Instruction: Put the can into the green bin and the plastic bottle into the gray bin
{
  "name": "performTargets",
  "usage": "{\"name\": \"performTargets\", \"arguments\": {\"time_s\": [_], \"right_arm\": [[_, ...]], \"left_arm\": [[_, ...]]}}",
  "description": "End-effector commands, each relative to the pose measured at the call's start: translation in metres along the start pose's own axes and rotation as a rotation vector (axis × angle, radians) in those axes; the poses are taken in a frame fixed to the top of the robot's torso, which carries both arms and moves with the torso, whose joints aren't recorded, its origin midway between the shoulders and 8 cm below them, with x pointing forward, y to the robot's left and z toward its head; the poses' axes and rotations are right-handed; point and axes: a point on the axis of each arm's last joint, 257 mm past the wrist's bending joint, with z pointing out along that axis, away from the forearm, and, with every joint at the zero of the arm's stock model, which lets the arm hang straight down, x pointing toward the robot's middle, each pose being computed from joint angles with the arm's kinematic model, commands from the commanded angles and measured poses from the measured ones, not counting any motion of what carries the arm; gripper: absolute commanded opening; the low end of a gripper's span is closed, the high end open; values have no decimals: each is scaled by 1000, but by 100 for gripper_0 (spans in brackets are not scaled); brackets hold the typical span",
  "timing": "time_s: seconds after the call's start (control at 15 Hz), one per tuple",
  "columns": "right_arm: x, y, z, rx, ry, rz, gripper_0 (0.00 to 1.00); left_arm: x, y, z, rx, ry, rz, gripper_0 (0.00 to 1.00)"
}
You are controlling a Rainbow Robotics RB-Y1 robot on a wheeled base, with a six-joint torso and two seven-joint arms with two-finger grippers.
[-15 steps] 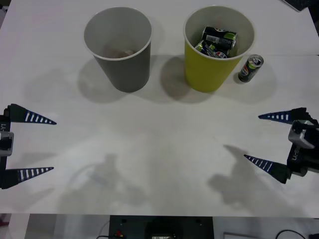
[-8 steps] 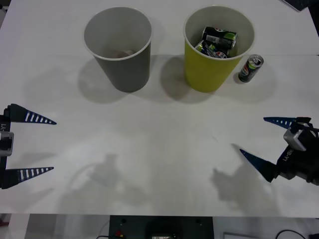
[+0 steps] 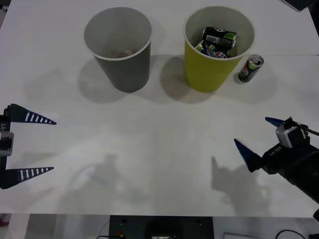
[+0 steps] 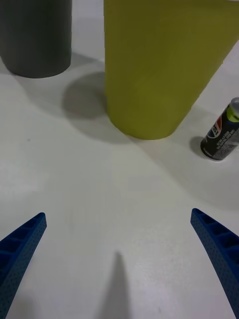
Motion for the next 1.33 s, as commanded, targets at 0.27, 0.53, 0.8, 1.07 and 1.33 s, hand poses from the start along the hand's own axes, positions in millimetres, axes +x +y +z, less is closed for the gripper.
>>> {"name": "performTargets", "arguments": {"time_s": [0.27,0.53,0.8,1.07,1.33], "right_arm": [[12,-14,18,144,-63,203,100],[31,-24,33,208,-115,318,100],[43,-43,50,255,-169,407,100],[45,-58,64,294,-203,435,100],[45,-76,82,347,-235,417,100]], "left_arm": [[0,0,0,0,0,0,100],[0,0,0,0,0,0,100],[0,0,0,0,0,0,100],[0,0,0,0,0,0,100],[0,0,0,0,0,0,100]]}}
